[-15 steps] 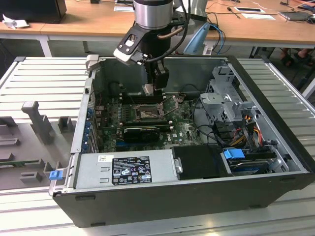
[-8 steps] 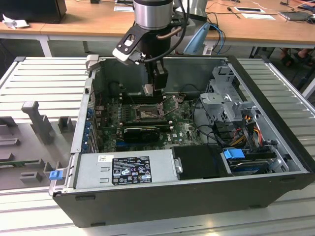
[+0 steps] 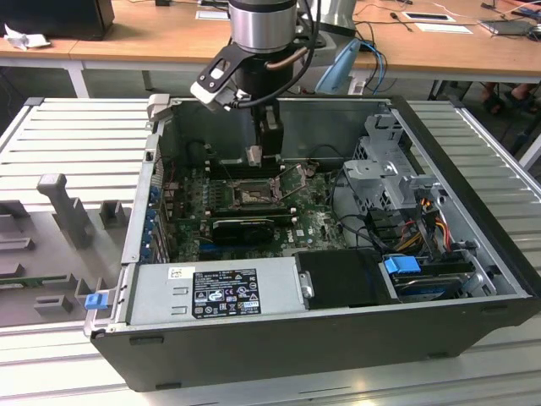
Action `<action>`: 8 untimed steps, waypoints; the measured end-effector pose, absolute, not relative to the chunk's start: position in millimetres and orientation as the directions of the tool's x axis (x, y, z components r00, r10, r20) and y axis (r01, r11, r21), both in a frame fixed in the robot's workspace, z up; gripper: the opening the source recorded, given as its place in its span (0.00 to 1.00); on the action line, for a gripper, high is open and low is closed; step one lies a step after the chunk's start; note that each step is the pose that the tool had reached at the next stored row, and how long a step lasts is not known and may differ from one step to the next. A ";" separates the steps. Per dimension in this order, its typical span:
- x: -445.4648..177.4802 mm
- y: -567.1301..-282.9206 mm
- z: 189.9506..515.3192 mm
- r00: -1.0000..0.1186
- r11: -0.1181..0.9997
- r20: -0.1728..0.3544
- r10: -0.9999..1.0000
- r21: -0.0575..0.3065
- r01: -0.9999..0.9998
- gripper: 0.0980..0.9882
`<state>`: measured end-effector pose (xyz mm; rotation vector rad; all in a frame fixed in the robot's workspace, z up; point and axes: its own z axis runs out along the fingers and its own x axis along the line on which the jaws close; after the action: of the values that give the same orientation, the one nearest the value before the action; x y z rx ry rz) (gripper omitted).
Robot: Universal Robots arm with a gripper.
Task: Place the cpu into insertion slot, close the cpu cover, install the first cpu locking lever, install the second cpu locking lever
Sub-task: 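Place the cpu into insertion slot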
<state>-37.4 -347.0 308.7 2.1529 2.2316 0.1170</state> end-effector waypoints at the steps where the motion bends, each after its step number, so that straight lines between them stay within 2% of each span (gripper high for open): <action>1: -37.4 -347.0 308.5 -0.026 0.024 0.025 0.999 0.081 0.996 0.49; 8: -37.4 -347.0 301.6 -0.003 0.001 0.025 1.000 0.081 0.997 0.49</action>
<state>-37.4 -347.0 301.6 2.1898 2.1938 0.1162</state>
